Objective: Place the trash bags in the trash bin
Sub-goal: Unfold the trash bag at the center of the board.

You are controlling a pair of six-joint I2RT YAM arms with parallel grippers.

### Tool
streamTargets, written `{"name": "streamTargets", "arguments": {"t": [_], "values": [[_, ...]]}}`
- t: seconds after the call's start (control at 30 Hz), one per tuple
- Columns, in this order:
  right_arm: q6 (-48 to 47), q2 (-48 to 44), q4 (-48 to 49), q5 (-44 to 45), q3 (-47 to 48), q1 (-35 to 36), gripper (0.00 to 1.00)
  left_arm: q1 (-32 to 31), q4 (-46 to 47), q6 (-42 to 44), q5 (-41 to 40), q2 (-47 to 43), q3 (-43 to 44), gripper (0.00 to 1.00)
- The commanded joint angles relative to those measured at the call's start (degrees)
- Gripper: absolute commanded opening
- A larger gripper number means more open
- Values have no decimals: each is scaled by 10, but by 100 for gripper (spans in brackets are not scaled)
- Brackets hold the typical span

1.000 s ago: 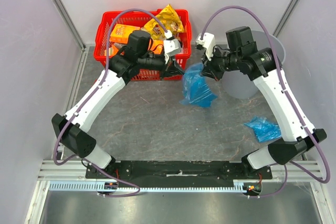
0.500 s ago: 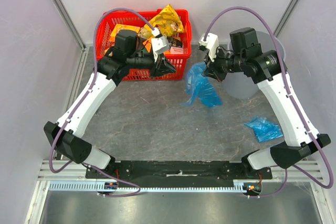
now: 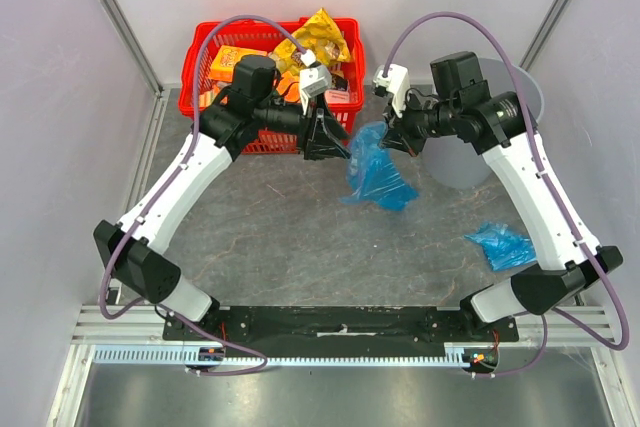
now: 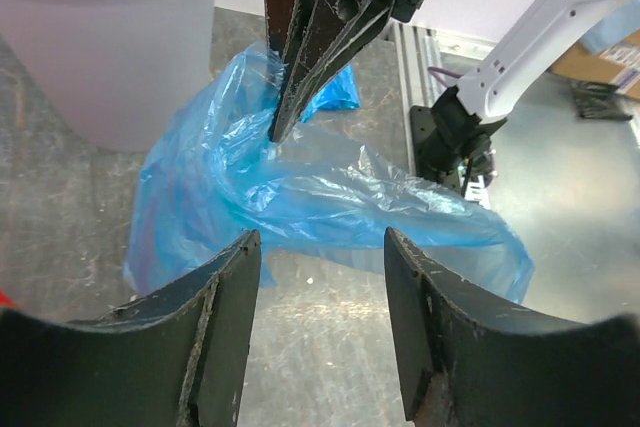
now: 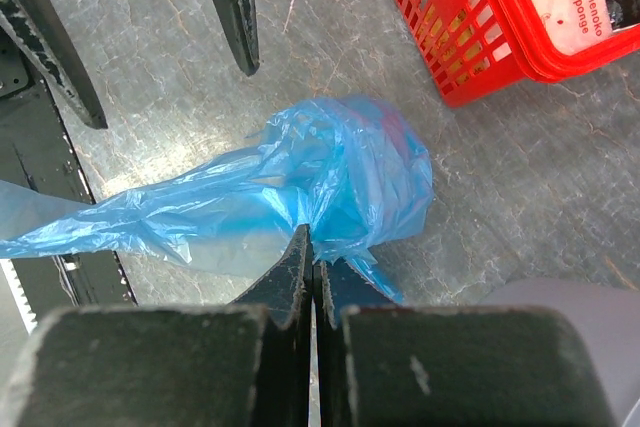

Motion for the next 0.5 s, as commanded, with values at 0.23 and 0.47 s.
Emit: {"name": "streamTargets", "arguments": {"t": [0.23,0.47], "values": [[10,6,20,-3,31,-1,0,-6,54,-210,19,34,8,70],[19,6,27,-4,25,-1,0,-7,69,-273,-19,48,15,81]]}}
